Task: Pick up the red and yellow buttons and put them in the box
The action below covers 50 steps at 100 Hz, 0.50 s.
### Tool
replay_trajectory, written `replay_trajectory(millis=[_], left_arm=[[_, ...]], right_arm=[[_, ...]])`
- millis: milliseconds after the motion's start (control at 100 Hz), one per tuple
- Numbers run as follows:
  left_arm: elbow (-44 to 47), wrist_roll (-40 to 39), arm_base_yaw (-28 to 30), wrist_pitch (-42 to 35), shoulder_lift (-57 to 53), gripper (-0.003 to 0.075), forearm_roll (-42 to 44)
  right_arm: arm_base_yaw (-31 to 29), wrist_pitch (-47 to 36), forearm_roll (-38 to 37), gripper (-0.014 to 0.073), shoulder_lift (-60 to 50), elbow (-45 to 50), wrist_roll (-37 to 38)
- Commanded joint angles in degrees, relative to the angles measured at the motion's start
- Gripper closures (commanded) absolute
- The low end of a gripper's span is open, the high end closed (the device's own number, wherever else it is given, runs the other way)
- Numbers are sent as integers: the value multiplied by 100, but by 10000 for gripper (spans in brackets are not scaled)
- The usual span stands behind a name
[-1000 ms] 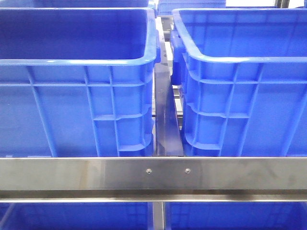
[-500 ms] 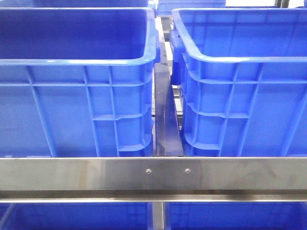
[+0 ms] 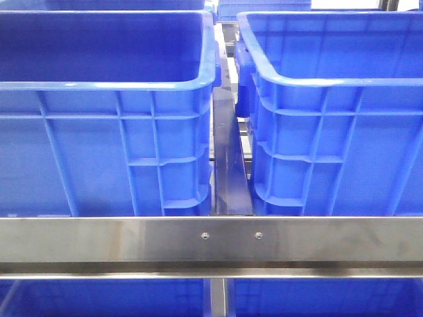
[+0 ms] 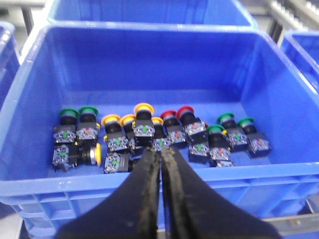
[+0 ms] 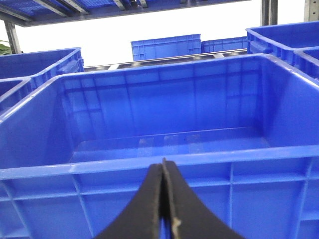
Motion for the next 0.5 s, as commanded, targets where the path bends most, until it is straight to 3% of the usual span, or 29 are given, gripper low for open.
replay_trajectory(millis=[0, 150, 490], left_arm=[[-651, -39, 4, -7, 558, 739, -79], [-1092, -39, 4, 44, 1111, 739, -79], [-1130, -39, 4, 65, 1533, 739, -79]], right_arm=[[-30, -460, -19, 709, -134, -116, -13], [-30, -460, -19, 709, -134, -116, -13], [-30, -460, -19, 709, -134, -116, -13]])
